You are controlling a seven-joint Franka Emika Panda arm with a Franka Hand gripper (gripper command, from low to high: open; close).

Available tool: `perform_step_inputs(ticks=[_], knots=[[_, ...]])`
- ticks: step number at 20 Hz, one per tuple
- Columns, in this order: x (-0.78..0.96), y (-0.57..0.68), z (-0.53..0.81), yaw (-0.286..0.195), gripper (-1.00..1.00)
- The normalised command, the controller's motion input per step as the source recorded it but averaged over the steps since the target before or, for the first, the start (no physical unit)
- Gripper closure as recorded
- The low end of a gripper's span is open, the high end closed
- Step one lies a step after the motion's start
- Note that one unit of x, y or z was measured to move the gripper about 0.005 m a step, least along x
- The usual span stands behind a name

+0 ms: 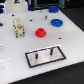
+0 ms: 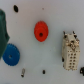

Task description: Insert the blue gear onto the right peg, followed by the red gear

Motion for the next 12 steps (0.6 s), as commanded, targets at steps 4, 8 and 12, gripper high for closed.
perform_step_inputs(ticks=[4,8,12], knots=[[-0.57,0.51,-0.14,0.0,-1.0],[-0.63,0.51,-0.18,0.0,-1.0],[-0.62,0.5,-0.25,0.0,-1.0]])
